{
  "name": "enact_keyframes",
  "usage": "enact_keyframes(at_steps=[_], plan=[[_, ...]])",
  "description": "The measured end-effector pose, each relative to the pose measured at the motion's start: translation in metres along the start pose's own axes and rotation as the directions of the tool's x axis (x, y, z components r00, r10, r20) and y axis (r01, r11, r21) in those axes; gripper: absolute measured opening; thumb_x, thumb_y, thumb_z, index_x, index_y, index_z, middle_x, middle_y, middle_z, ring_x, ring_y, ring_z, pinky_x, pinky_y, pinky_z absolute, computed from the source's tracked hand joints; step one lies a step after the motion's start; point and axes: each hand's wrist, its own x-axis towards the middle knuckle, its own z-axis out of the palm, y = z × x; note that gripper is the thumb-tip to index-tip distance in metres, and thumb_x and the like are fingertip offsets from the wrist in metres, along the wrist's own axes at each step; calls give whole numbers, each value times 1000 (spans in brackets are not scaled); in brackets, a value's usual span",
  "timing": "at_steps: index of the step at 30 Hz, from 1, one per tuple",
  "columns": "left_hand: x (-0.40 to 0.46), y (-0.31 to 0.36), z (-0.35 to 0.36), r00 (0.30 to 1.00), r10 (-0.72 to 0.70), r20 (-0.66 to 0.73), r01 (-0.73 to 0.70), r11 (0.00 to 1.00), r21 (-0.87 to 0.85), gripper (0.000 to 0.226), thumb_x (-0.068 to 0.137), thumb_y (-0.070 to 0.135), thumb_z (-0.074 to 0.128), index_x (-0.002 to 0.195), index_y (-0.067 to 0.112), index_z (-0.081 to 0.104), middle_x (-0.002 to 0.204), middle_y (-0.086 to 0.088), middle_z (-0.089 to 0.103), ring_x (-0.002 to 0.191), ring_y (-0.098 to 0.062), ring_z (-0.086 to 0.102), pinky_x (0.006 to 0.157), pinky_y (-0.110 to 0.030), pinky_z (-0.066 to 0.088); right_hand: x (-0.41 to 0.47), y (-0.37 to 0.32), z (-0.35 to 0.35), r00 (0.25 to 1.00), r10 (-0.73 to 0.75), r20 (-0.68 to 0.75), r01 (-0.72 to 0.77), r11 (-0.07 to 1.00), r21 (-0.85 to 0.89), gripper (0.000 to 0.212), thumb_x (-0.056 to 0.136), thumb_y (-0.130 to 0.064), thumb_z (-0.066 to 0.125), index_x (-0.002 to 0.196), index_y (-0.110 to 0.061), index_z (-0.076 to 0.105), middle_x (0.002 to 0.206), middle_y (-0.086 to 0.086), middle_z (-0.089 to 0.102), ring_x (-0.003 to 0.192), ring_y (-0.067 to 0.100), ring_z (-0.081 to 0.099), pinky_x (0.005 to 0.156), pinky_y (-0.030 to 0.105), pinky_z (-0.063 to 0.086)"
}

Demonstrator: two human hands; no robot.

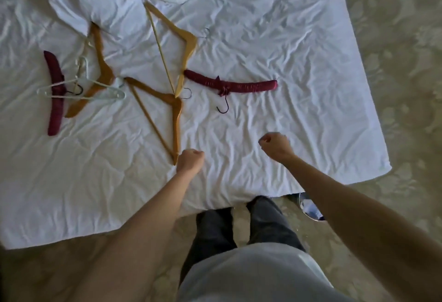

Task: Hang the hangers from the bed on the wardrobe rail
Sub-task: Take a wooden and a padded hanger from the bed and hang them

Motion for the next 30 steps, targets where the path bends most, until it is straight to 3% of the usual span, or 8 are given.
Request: enact_keyframes(at_steps=[2,5,8,11,16,23,27,30], plan=[[14,20,-12,996,-14,-82,12,1000,-19,28,76,30,53,70,10,71,82,-16,75,85,-37,73,77,-44,61,43,-35,-6,997,-77,-15,76,995,-59,23,88,-24,55,97,-14,74,99,11,74,94,27,67,81,38,56],[43,45,-26,972,-22,-235,17,1000,-22,29,86,25,57,101,10,76,103,-11,75,99,-34,70,86,-39,58,104,-71,-5,983,-183,-36,172,964,-202,24,87,-23,52,98,-16,72,103,9,72,91,29,66,76,36,54],[99,42,-27,935,-57,-351,36,997,-67,32,81,27,62,111,16,67,114,-7,70,104,-32,67,88,-44,57,153,-84,7,942,-310,-130,254,909,-330,28,85,-11,59,110,-14,69,121,6,66,111,29,61,84,38,52],[151,26,-20,910,-36,-412,39,999,-2,47,73,32,66,116,13,59,120,-10,65,106,-32,65,85,-48,58,190,-84,23,866,-472,-165,332,791,-514,51,81,-3,64,131,-9,56,132,10,56,123,31,50,100,44,46],[178,14,-7,907,42,-419,-10,997,79,43,88,29,71,123,8,60,126,-12,63,114,-33,61,93,-44,54,226,-67,43,815,-561,-149,331,660,-675,59,81,-13,75,135,-11,51,128,12,55,117,33,53,105,44,41],[126,-8,-5,997,-27,-71,52,926,374,46,83,38,67,124,19,61,121,-7,68,113,-31,65,90,-36,54,170,-31,63,943,-327,-64,231,779,-583,30,88,-24,69,113,-10,60,108,9,63,98,33,64,76,41,49],[66,-27,7,996,-47,-69,59,981,186,36,93,32,53,121,12,62,114,-10,69,102,-31,67,81,-35,50,96,-21,76,968,-213,-136,144,907,-395,21,86,-27,63,102,-15,57,83,1,63,69,25,59,63,34,46],[19,-34,0,995,47,-87,-44,999,32,29,99,38,52,115,14,57,97,-2,67,79,-20,65,69,-33,52,37,-25,77,979,-150,-137,113,963,-245,22,85,-32,62,101,-17,56,76,0,63,64,24,62,57,35,49]])
